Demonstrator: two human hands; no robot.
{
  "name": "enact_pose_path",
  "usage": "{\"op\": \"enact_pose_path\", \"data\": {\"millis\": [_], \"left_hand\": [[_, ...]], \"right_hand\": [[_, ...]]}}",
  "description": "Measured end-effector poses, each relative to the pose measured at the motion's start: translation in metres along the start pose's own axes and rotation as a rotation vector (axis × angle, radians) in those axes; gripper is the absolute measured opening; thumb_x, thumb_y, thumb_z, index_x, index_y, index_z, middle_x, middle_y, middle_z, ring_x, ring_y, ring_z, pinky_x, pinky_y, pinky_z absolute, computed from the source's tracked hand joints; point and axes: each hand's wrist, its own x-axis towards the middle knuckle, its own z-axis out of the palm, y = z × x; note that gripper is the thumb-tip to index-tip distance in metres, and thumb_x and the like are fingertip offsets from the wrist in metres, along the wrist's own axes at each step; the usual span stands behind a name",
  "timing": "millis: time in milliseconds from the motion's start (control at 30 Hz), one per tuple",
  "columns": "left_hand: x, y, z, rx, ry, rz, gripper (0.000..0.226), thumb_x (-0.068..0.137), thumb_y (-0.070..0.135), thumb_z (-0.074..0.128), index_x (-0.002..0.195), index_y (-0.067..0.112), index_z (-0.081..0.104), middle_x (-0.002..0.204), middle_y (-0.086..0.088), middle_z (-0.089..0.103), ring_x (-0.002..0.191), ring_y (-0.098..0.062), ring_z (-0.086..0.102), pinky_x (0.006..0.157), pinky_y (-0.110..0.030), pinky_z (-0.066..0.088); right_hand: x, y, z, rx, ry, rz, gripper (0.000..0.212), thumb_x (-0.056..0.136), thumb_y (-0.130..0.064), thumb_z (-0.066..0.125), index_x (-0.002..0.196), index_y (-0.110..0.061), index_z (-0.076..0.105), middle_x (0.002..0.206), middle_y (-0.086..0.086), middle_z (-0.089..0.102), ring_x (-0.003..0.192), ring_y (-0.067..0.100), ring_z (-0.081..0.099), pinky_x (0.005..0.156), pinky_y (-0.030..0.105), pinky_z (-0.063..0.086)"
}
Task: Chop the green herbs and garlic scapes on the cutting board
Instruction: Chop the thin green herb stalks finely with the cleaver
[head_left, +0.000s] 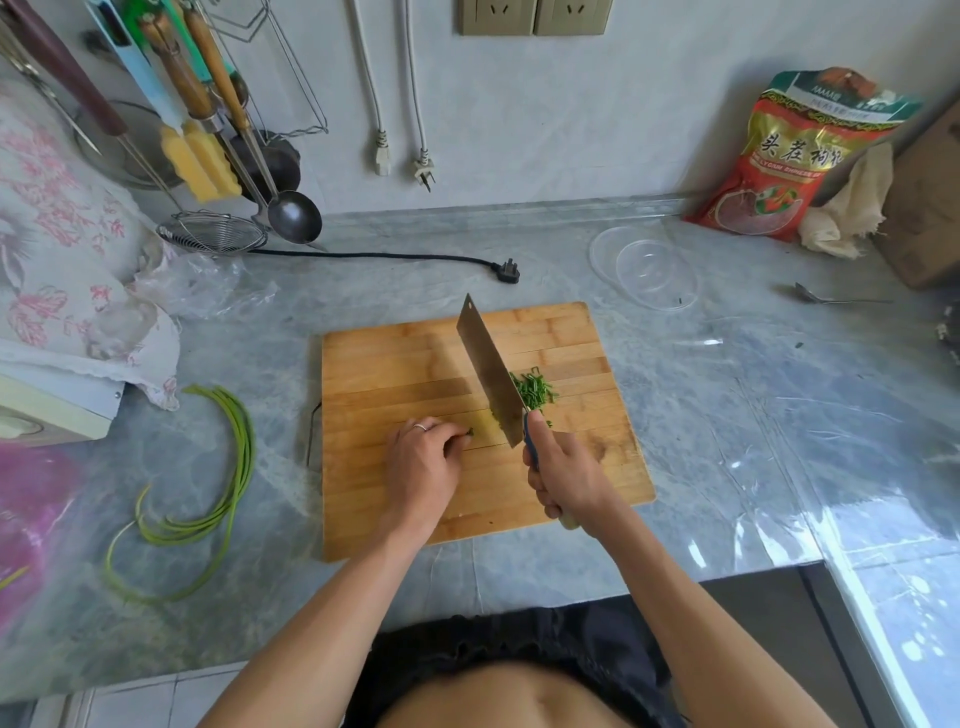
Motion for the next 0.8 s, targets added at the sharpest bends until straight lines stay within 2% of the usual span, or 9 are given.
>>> {"op": "enact_pose_path", "data": {"millis": [133,300,467,567,667,733,800], "left_hand": [[0.004,-0.007,0.0,-0.044,0.017,0.009,0.006,0.086,0.025,0.076,0.089,0.02,0.077,0.085,0.005,0.072,0.08,-0.018,0.061,0.076,-0.042,0.05],[0.008,-0.012,-0.005,-0.131,0.0,0.007,0.009,0.088,0.013,0.07,0.095,0.016,0.077,0.091,0.003,0.073,0.086,-0.018,0.063,0.077,-0.043,0.053],[0.007,-0.007,-0.013,-0.237,-0.03,-0.054,0.014,0.088,0.007,0.07,0.097,0.013,0.078,0.094,0.004,0.075,0.087,-0.009,0.068,0.079,-0.026,0.055],[0.006,-0.004,-0.013,-0.255,-0.051,-0.085,0.015,0.089,0.007,0.069,0.099,0.014,0.077,0.095,0.003,0.075,0.087,-0.009,0.068,0.076,-0.01,0.048],[0.005,-0.001,-0.011,-0.241,-0.057,-0.078,0.015,0.089,0.006,0.068,0.099,0.013,0.077,0.095,0.002,0.075,0.087,-0.01,0.067,0.073,-0.004,0.043],[0.005,-0.001,-0.01,-0.216,-0.038,-0.062,0.016,0.089,0.004,0.067,0.099,0.012,0.076,0.095,0.0,0.074,0.087,-0.012,0.066,0.073,-0.007,0.043],[0.004,-0.004,-0.01,-0.148,0.027,-0.048,0.017,0.087,0.003,0.066,0.098,0.011,0.076,0.095,-0.002,0.072,0.089,-0.017,0.064,0.076,-0.02,0.048]], "right_hand": [[-0.005,0.001,0.003,-0.018,0.0,-0.043,0.059,0.098,-0.062,0.029,0.07,-0.012,0.046,0.05,0.002,0.039,0.037,0.011,0.036,0.038,0.022,0.032],[-0.007,0.002,0.007,-0.104,-0.019,-0.07,0.062,0.098,-0.062,0.028,0.071,-0.011,0.051,0.052,0.002,0.046,0.039,0.013,0.042,0.04,0.023,0.037],[-0.013,0.005,0.011,-0.121,-0.026,-0.064,0.064,0.097,-0.064,0.029,0.07,-0.01,0.052,0.052,0.0,0.048,0.04,0.012,0.042,0.039,0.022,0.037],[-0.014,0.007,0.012,-0.149,-0.016,-0.055,0.065,0.097,-0.064,0.028,0.07,-0.011,0.053,0.053,0.0,0.05,0.041,0.014,0.045,0.04,0.023,0.038],[-0.016,0.008,0.011,-0.147,-0.01,-0.042,0.065,0.096,-0.064,0.028,0.069,-0.011,0.052,0.051,-0.001,0.049,0.039,0.013,0.043,0.04,0.023,0.038],[-0.017,0.009,0.011,-0.146,-0.005,-0.044,0.065,0.096,-0.065,0.028,0.068,-0.011,0.052,0.05,-0.001,0.048,0.039,0.013,0.042,0.04,0.022,0.037],[-0.017,0.009,0.01,-0.148,0.002,-0.049,0.064,0.097,-0.064,0.028,0.068,-0.011,0.052,0.05,-0.001,0.048,0.039,0.012,0.042,0.04,0.022,0.037]]}}
